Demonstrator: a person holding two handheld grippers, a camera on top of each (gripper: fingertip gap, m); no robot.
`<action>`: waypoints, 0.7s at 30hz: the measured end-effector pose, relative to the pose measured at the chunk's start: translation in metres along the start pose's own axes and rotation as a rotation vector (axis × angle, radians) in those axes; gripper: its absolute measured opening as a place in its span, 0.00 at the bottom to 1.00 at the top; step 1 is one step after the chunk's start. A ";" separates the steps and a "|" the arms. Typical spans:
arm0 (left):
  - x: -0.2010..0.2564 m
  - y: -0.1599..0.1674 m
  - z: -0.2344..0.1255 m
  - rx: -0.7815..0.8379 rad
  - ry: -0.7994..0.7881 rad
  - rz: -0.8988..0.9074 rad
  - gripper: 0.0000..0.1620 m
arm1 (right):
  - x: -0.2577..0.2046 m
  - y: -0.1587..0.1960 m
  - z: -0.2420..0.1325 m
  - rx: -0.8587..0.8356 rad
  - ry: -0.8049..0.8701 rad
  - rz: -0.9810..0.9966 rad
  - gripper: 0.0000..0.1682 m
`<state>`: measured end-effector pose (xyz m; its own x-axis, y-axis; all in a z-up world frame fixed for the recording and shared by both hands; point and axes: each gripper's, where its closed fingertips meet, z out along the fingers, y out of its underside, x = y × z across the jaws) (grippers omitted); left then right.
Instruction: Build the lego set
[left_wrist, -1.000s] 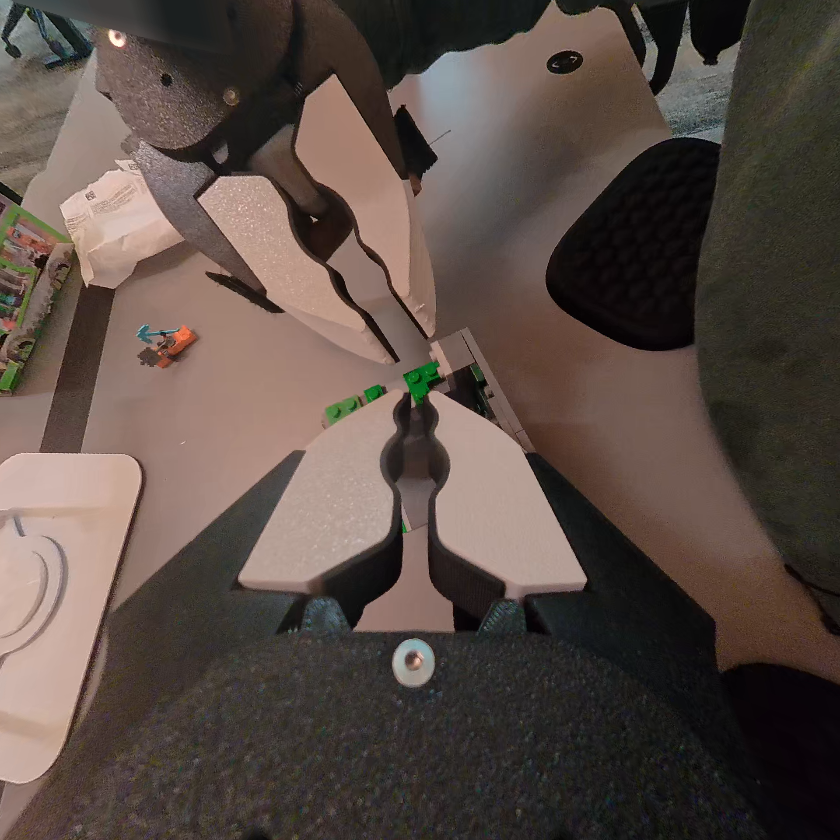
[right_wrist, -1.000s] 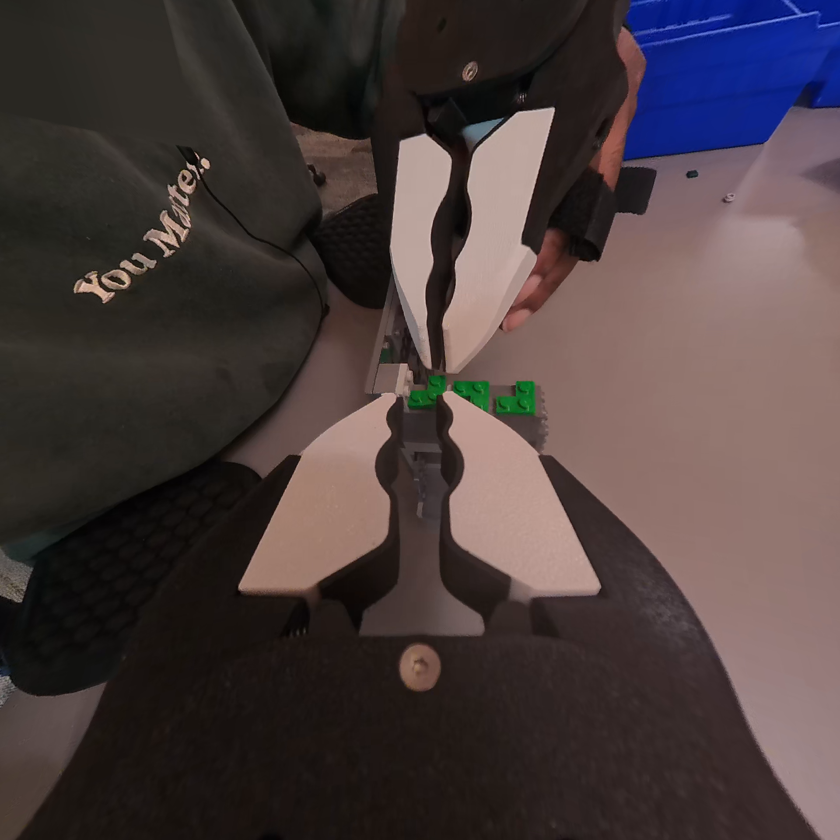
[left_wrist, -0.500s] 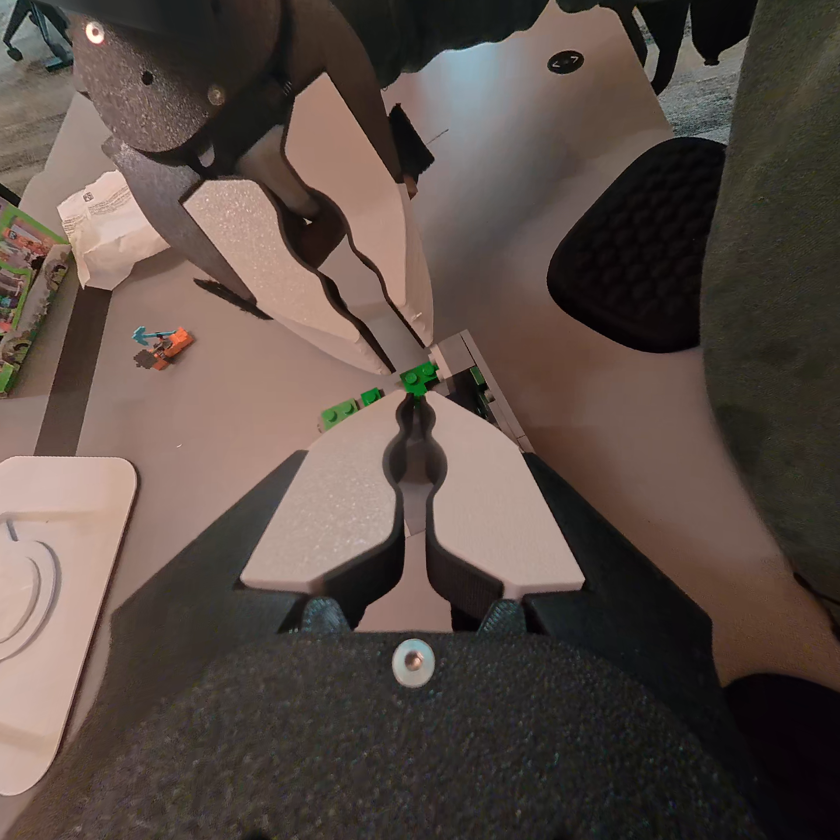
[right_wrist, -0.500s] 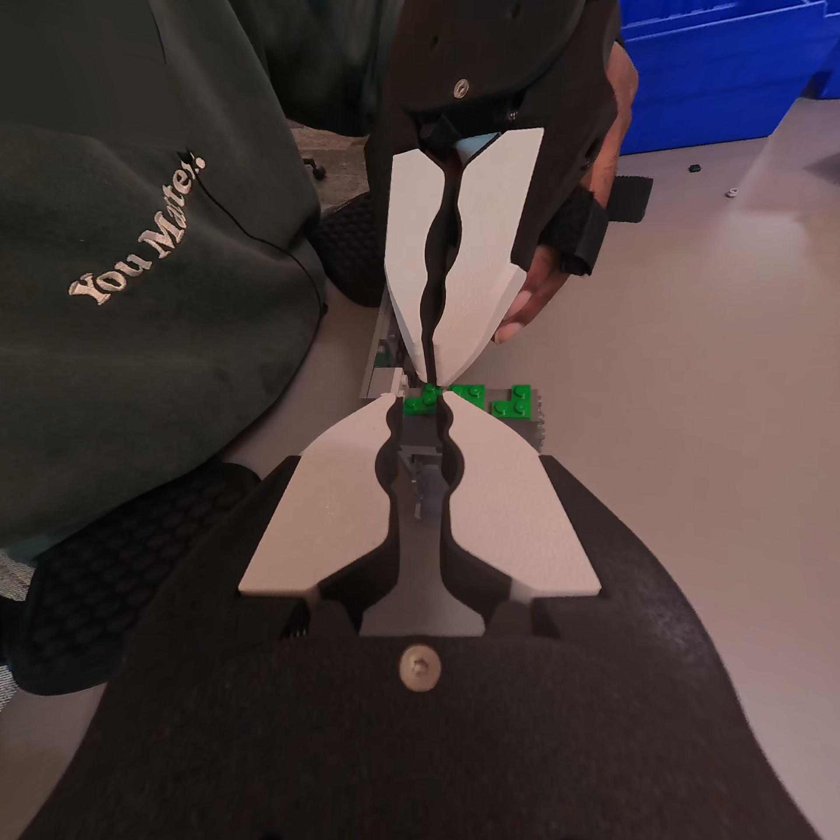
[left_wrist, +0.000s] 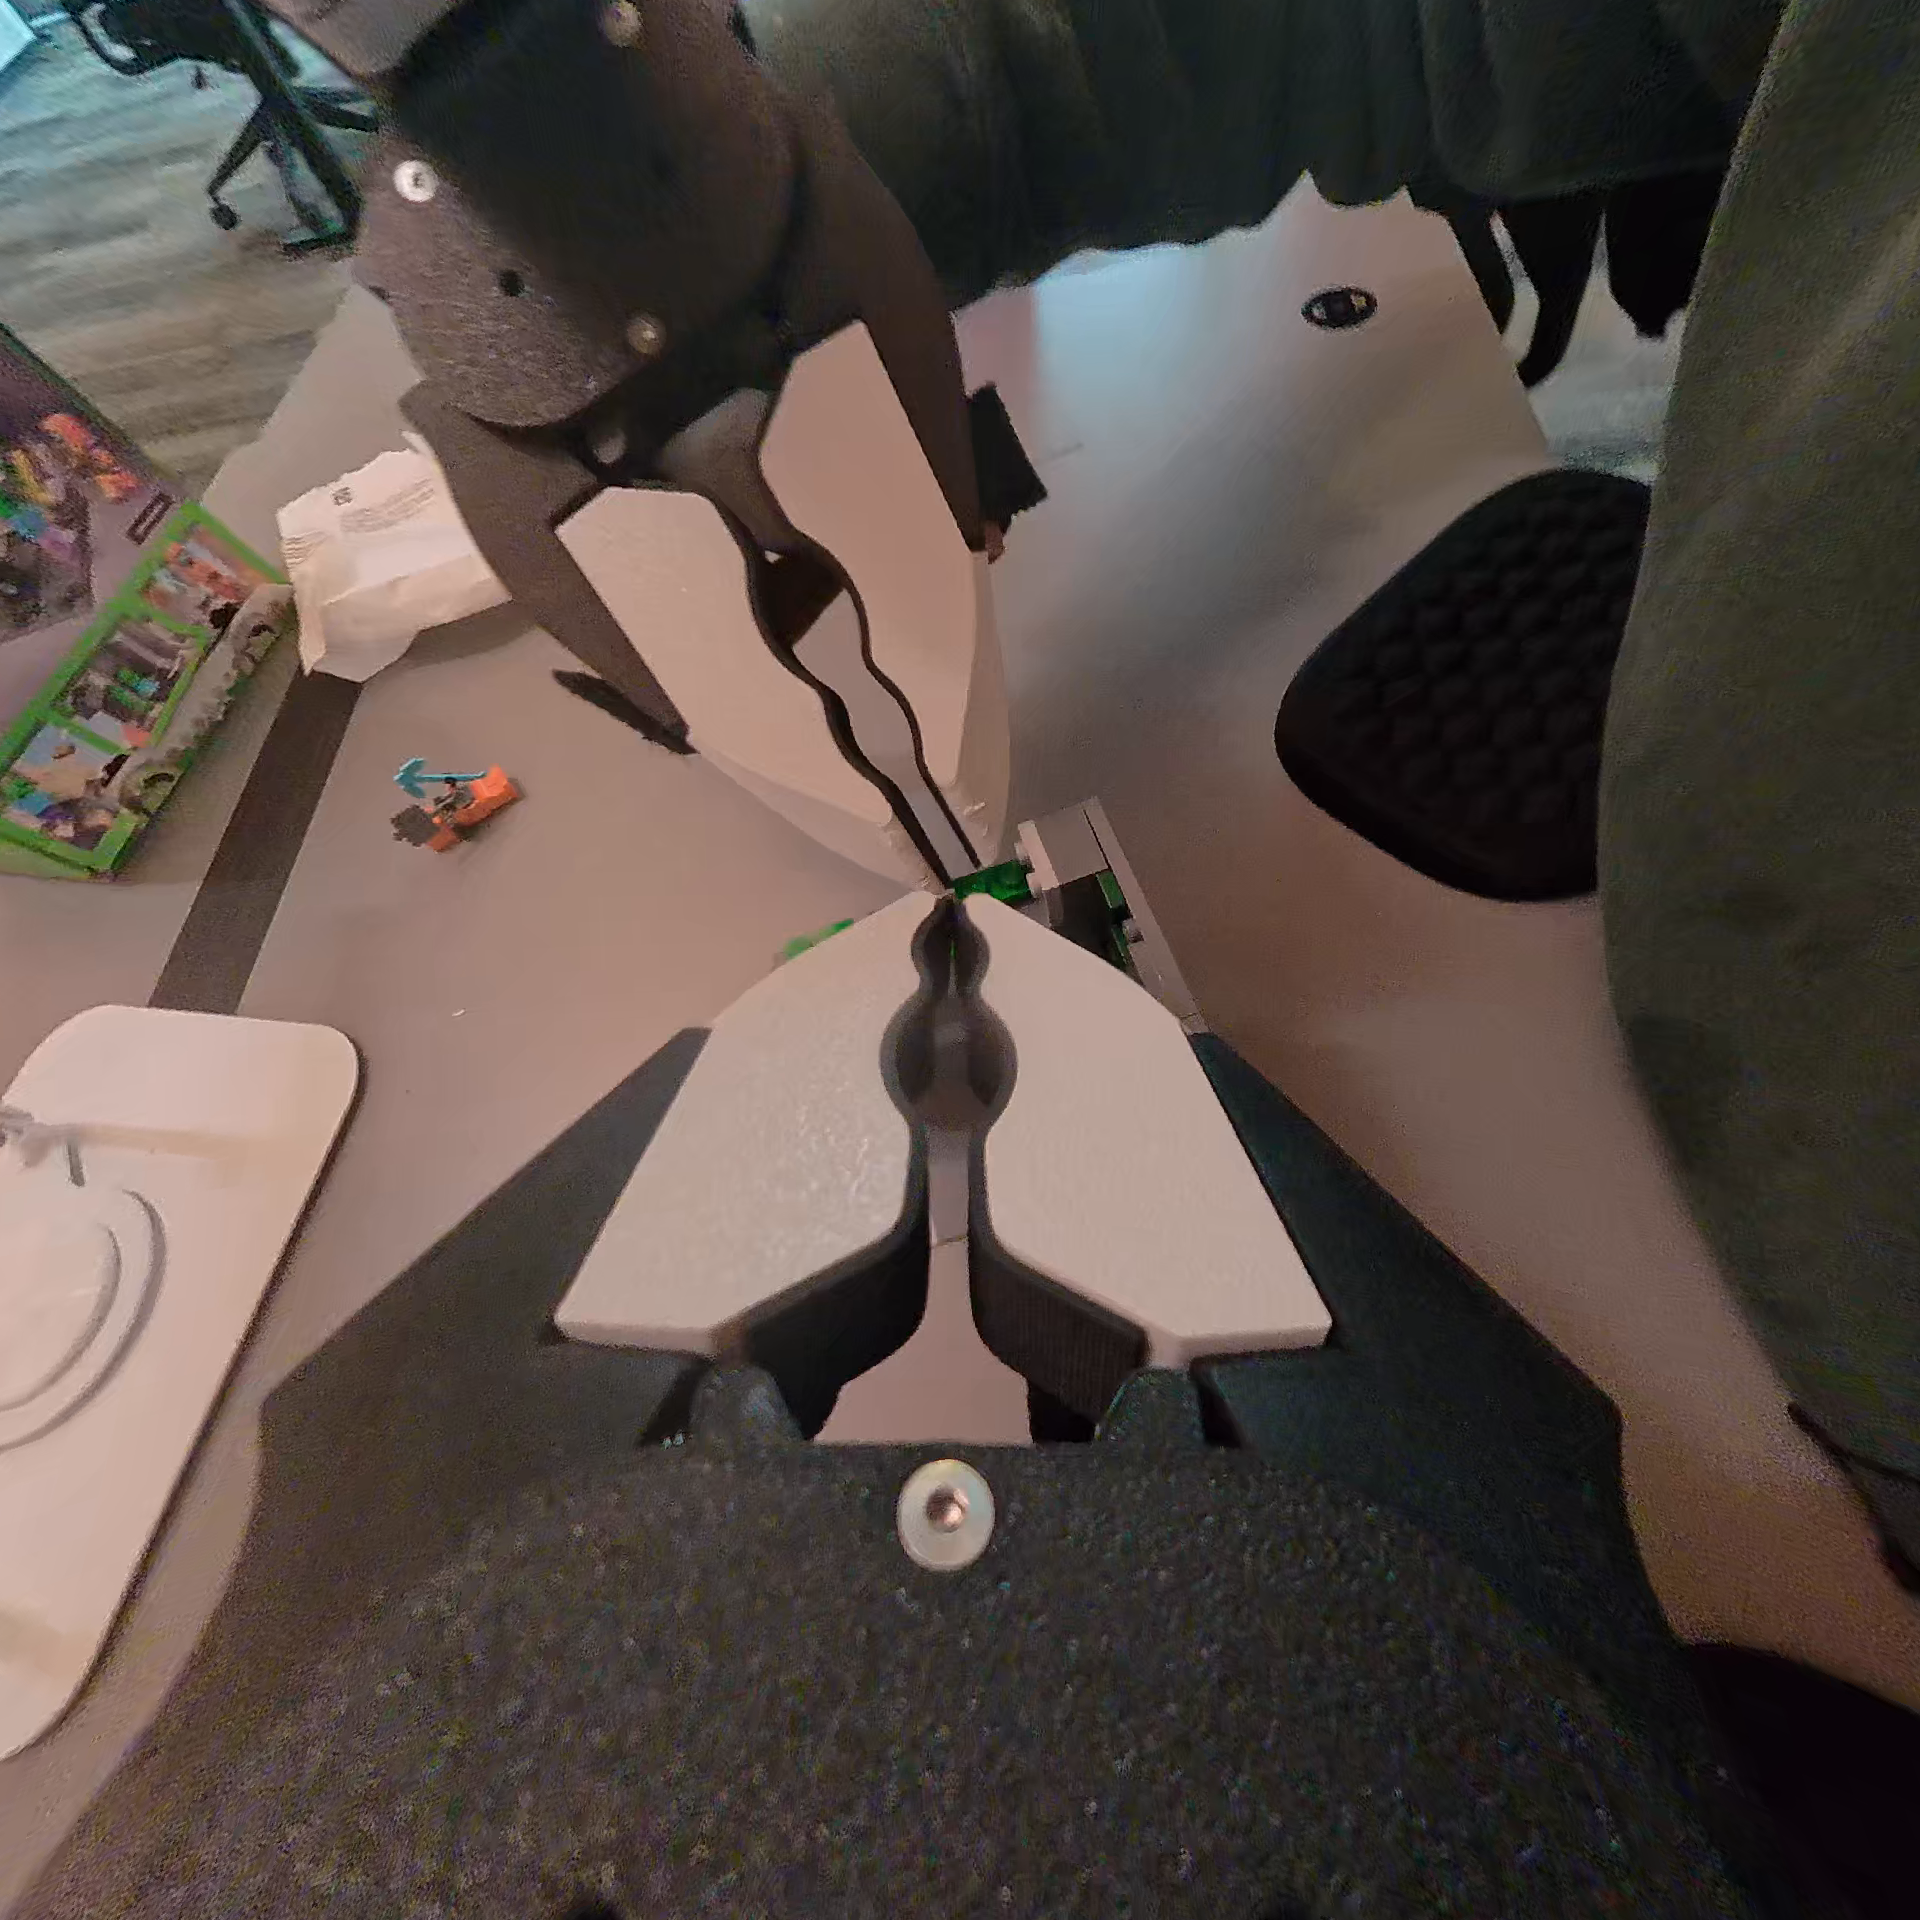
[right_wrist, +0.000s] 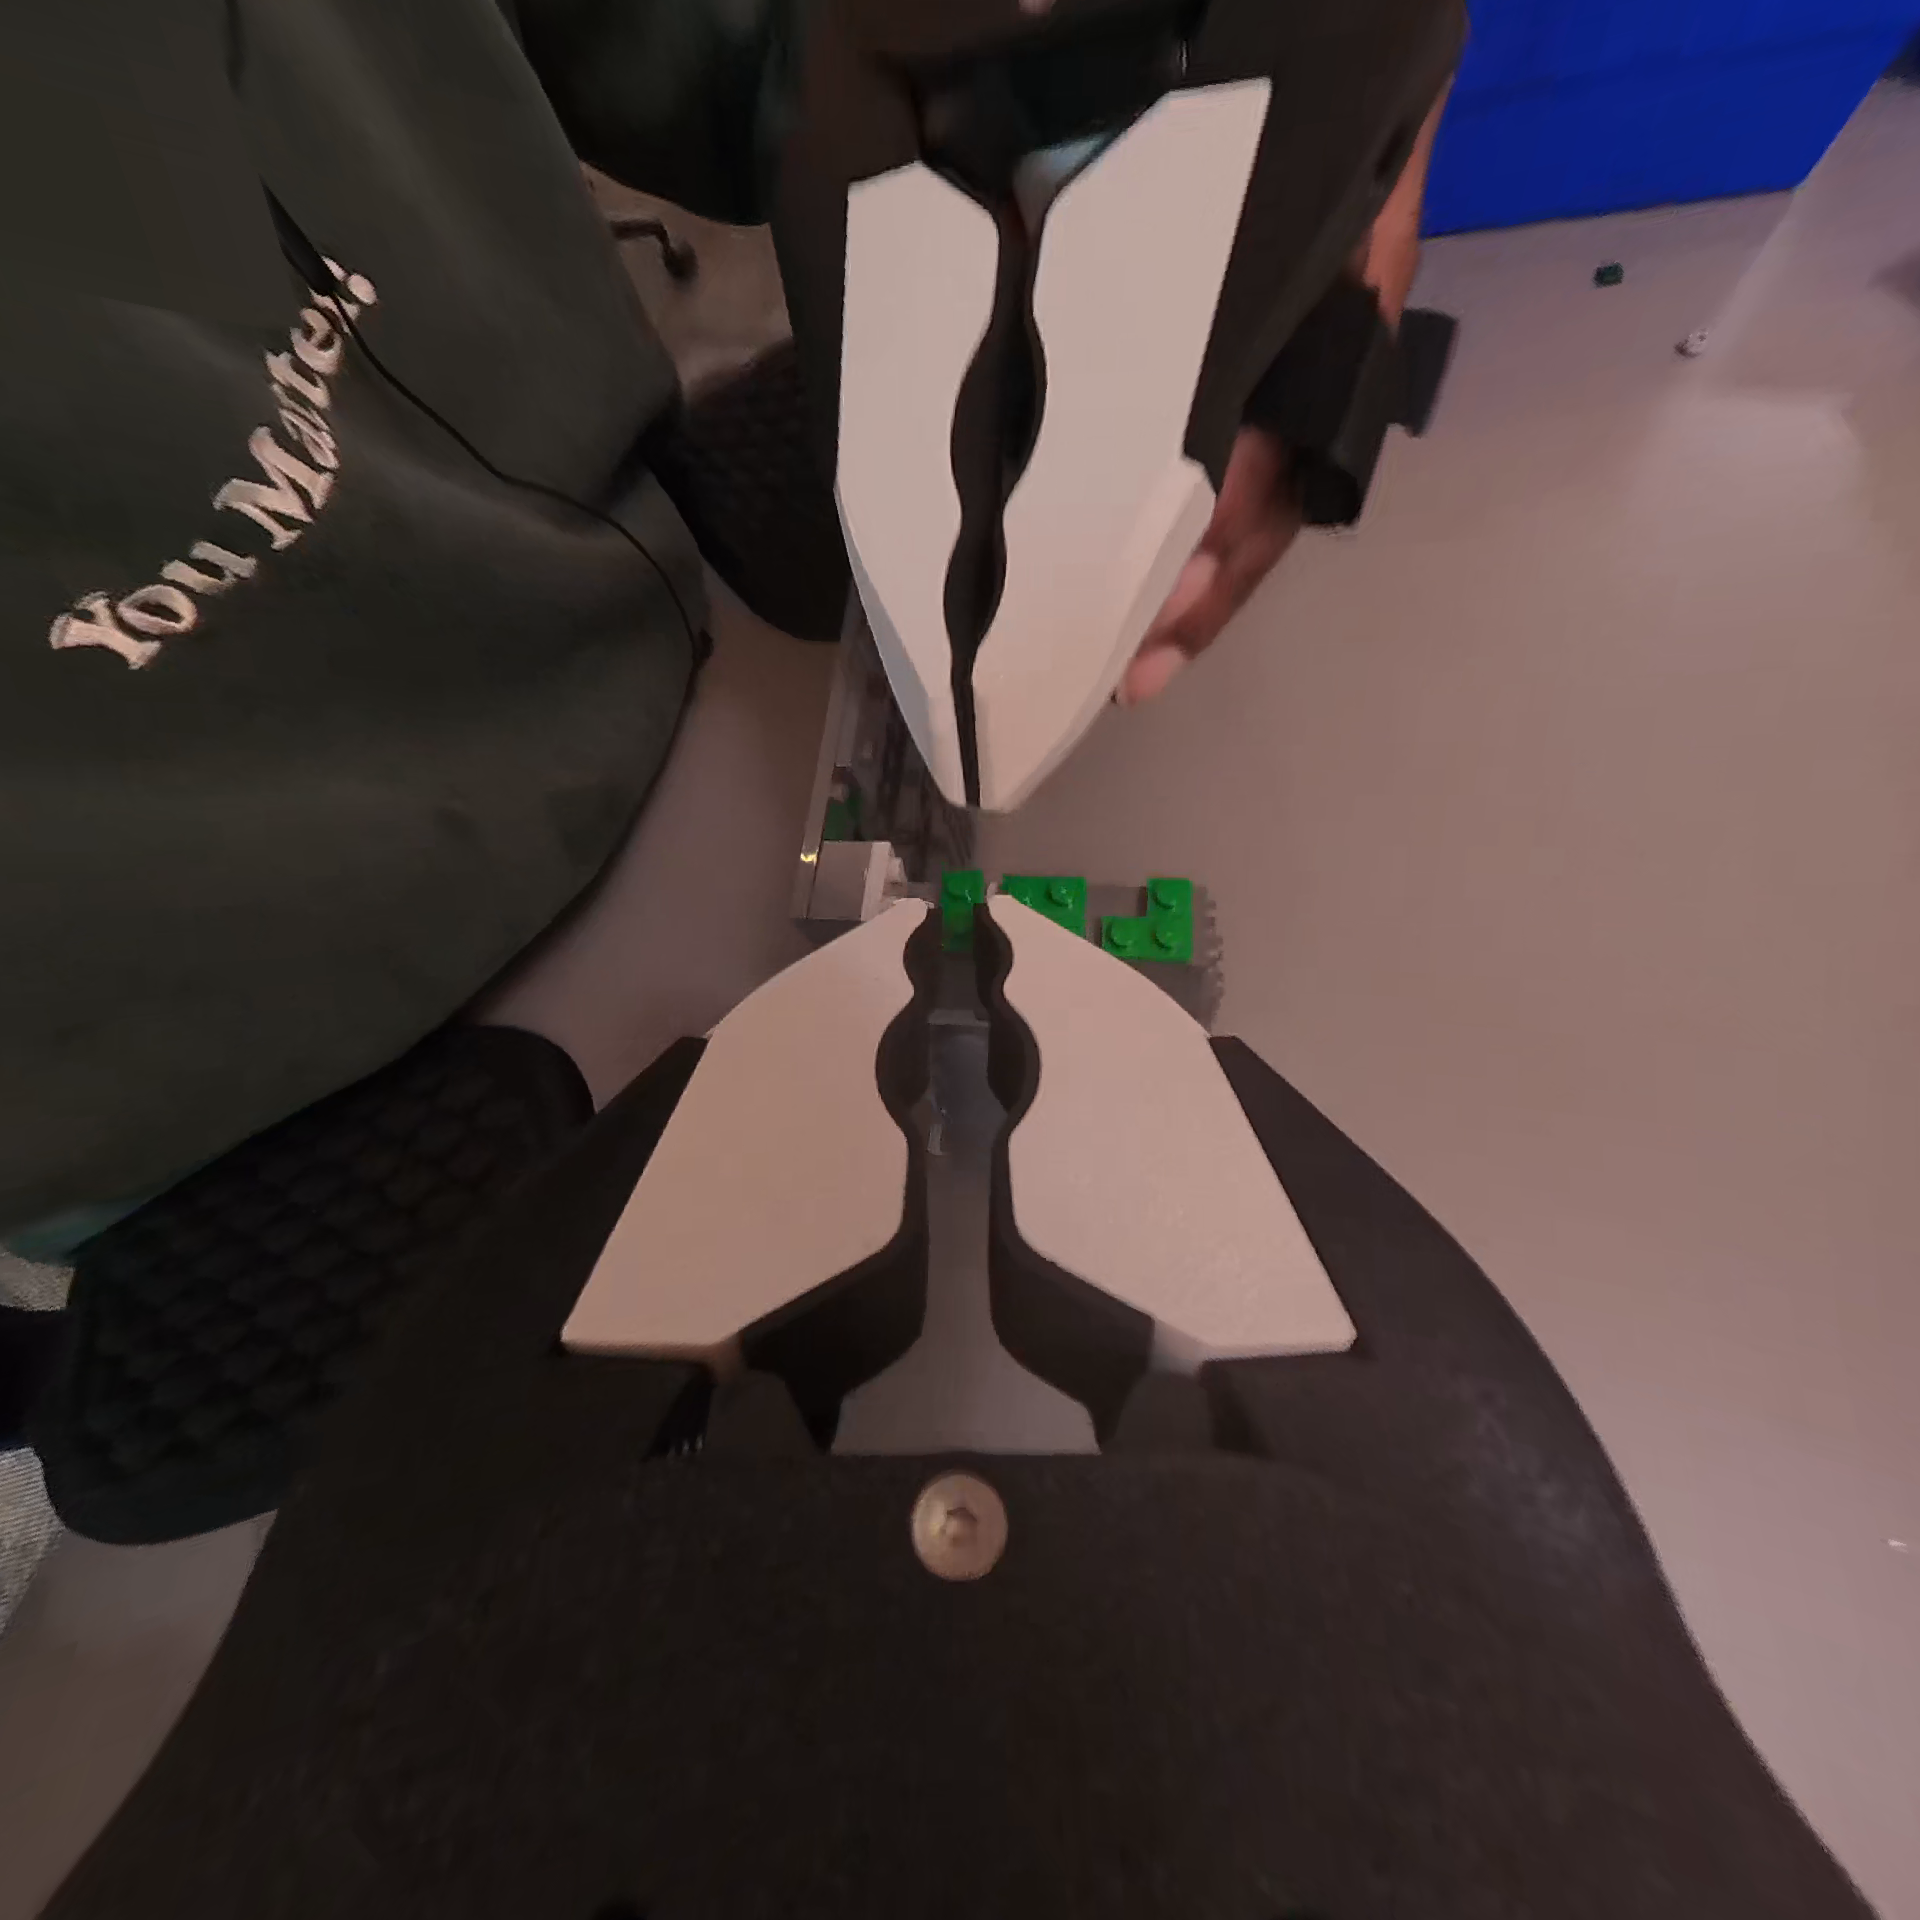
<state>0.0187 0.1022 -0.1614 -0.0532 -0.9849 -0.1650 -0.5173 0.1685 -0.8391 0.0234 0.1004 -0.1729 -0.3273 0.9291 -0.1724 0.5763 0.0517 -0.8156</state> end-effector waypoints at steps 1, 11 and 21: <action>0.000 0.000 -0.003 0.018 -0.011 -0.023 0.00 | 0.000 0.000 0.001 -0.005 -0.002 0.000 0.03; 0.031 0.002 -0.028 0.115 -0.009 -0.240 0.14 | 0.000 0.001 0.005 -0.071 -0.010 -0.007 0.02; 0.039 0.027 -0.008 -0.043 -0.109 -0.189 0.08 | 0.001 0.001 0.007 -0.101 -0.010 0.000 0.00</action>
<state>-0.0042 0.0686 -0.1867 0.1396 -0.9881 -0.0638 -0.5457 -0.0230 -0.8376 0.0186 0.0985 -0.1776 -0.3342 0.9254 -0.1788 0.6488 0.0883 -0.7558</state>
